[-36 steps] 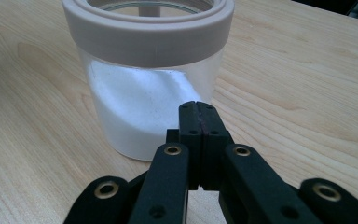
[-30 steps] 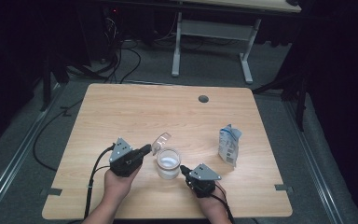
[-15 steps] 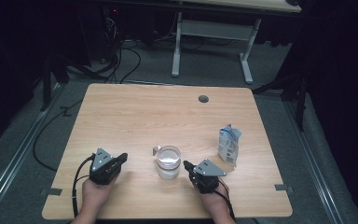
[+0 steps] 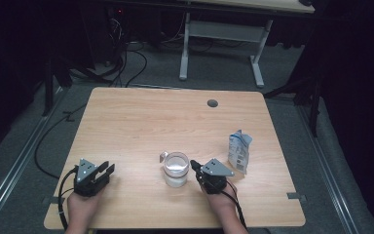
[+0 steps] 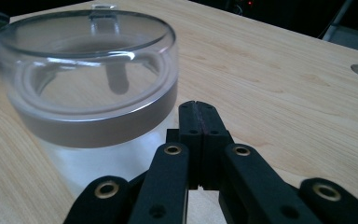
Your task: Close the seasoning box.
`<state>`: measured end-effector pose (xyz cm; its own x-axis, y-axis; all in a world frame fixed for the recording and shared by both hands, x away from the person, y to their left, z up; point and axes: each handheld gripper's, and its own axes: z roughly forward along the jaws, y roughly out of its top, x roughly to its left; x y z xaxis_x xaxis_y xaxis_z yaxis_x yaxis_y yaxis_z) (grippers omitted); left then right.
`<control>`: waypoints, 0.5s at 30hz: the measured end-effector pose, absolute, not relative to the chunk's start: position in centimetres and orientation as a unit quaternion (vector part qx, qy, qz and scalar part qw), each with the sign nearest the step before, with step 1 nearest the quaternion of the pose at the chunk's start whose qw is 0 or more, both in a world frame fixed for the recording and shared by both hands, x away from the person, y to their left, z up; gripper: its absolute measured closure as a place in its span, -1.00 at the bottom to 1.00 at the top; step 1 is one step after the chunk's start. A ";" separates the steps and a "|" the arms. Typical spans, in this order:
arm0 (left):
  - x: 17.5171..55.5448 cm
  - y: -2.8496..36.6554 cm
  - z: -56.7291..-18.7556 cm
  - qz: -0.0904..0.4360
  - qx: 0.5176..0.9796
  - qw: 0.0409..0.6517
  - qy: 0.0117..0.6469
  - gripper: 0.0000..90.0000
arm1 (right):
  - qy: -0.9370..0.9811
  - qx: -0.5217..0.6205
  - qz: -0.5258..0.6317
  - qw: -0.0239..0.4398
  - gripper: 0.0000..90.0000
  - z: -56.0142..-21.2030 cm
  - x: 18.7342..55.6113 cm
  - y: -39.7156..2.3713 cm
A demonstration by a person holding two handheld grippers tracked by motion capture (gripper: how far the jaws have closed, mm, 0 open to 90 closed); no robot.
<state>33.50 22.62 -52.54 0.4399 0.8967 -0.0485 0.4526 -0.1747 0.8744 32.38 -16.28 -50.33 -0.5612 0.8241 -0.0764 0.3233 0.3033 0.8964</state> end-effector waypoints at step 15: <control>33.3 22.7 -52.6 0.243 0.719 0.455 0.466 0.53 | 0.771 0.346 0.456 0.280 1.00 -50.2 30.2 -15.1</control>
